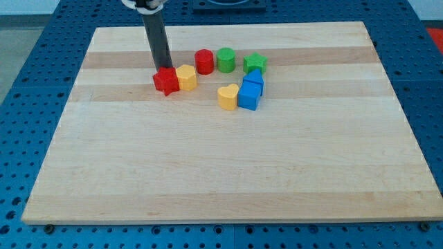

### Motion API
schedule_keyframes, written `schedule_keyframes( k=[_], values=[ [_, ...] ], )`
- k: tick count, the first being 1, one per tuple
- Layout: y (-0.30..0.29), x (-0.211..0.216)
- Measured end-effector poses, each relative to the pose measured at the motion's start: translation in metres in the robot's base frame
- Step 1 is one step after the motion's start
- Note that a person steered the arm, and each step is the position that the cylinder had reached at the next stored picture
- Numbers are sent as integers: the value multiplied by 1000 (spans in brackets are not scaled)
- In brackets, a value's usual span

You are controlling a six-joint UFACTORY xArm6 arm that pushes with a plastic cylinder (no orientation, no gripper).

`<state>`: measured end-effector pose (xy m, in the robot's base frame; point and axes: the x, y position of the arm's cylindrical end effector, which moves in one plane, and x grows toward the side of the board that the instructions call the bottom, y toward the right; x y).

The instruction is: Place the red star to the bottom of the yellow hexagon

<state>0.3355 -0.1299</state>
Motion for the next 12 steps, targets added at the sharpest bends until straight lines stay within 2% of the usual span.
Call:
schedule_keyframes(
  k=[2, 3, 4, 5, 6, 9, 10, 11, 12],
  values=[
    [0, 53],
    [-8, 56],
    [-47, 55],
    [-64, 87],
    [-42, 123],
    [35, 104],
    [29, 121],
    [-13, 128],
    [-40, 115]
  ],
)
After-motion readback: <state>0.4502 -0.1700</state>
